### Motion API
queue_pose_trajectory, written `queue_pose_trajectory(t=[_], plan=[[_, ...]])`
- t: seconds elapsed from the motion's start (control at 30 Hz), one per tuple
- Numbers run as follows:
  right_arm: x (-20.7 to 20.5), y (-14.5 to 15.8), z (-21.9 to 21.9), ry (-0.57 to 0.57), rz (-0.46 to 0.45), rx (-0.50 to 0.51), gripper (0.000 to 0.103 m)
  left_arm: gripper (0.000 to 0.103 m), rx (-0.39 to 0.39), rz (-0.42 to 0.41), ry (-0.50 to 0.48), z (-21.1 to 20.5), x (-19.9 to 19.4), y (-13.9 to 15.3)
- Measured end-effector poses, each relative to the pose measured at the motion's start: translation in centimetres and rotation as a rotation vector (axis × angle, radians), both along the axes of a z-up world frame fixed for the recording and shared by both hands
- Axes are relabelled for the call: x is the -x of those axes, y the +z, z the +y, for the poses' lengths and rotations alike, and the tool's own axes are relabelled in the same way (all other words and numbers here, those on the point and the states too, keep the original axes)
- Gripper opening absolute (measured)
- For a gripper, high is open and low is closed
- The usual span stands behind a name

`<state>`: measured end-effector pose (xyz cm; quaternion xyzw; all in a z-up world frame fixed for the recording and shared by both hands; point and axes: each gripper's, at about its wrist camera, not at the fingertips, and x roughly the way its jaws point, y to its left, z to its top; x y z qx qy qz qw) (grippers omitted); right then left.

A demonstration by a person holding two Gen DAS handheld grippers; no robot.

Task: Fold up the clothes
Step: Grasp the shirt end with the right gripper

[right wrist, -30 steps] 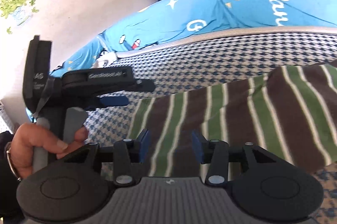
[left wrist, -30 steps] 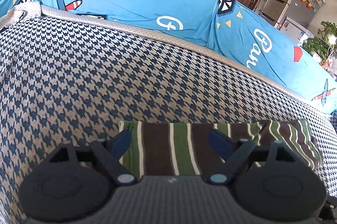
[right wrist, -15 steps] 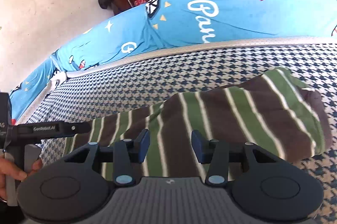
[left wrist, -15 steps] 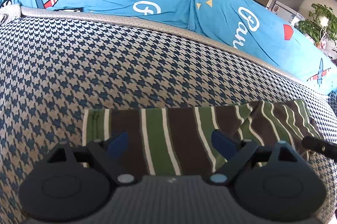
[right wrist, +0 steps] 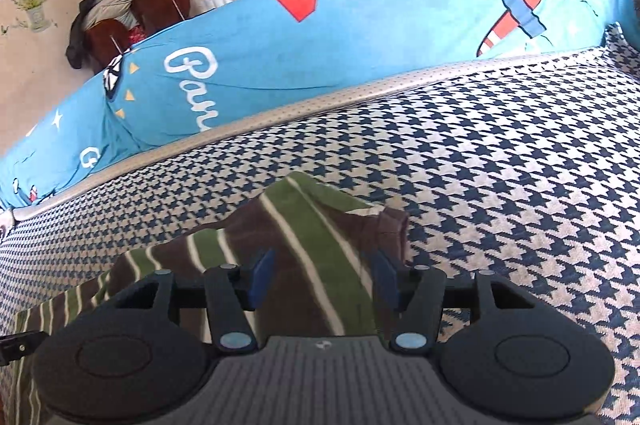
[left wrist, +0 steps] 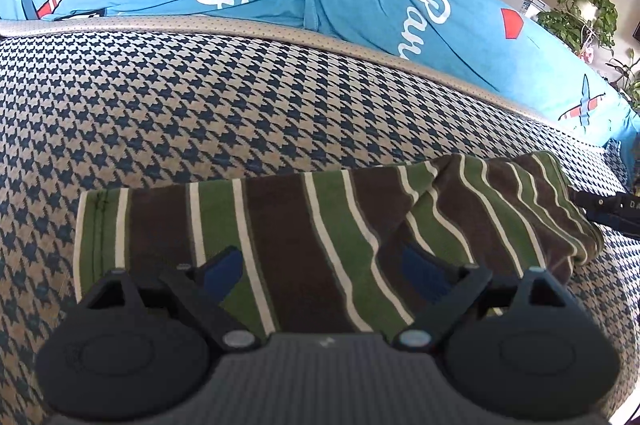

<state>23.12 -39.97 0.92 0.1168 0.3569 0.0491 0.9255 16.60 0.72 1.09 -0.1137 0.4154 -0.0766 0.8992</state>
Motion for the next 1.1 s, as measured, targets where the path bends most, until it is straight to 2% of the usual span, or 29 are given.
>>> queue_pose_trajectory(t=[0.17,0.27,0.33,0.37,0.4,0.6,0.83,0.93,1.03,1.1], plan=[[-1.5,-1.6,-0.7,-0.017,0.029,0.021,0.059,0.094,-0.003,-0.003,-0.018,-0.5,0.0,-0.3],[-2.1,-2.1,-0.6,0.000,0.016,0.044,0.059,0.095,-0.016,-0.007,-0.031,-0.9,0.0,-0.4],[-2.4,-2.2,-0.3,0.010,0.006,0.061,0.049,0.095,-0.025,-0.010,-0.046,-1.4,-0.1,-0.5],[-2.6,-2.3,-0.2,0.015,0.001,0.069,0.036,0.095,-0.030,-0.011,-0.055,-1.7,-0.1,-0.5],[-2.7,-2.3,-0.1,0.017,-0.002,0.077,0.029,0.096,-0.035,-0.014,-0.063,-2.0,-0.1,-0.5],[-3.4,-2.0,0.0,0.033,-0.051,0.104,0.023,0.098,-0.091,-0.029,-0.118,-3.7,0.0,-0.3],[-4.5,-2.3,0.3,0.020,-0.066,0.155,0.023,0.103,-0.125,-0.034,-0.150,-4.7,0.3,-0.7],[-4.7,-2.2,-0.2,0.008,-0.057,0.118,0.025,0.103,-0.139,-0.036,-0.164,-5.1,0.4,-0.9],[-4.8,-1.9,-1.0,-0.012,-0.041,0.060,0.033,0.103,-0.154,-0.038,-0.178,-5.5,0.5,-1.0],[-4.3,-1.4,-1.5,-0.025,-0.046,0.046,0.043,0.103,-0.159,-0.040,-0.183,-5.7,0.6,-1.1]])
